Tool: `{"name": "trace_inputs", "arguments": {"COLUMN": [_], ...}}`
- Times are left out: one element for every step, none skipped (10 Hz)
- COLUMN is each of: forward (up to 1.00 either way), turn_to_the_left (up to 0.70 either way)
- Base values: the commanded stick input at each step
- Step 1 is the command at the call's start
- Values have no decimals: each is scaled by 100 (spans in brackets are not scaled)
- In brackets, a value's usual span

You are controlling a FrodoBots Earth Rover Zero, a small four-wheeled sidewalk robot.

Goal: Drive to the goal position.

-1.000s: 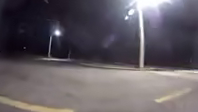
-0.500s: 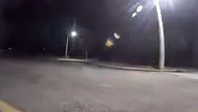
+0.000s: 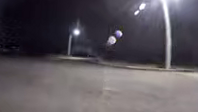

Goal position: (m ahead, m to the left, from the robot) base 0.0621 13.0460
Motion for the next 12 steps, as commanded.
{"name": "trace_inputs", "arguments": {"forward": [0,0,0,0,0,0,0,0,0,0,0,0], "turn_to_the_left": [45,45,45,45,45,45,45,45,45,45,45,45]}}
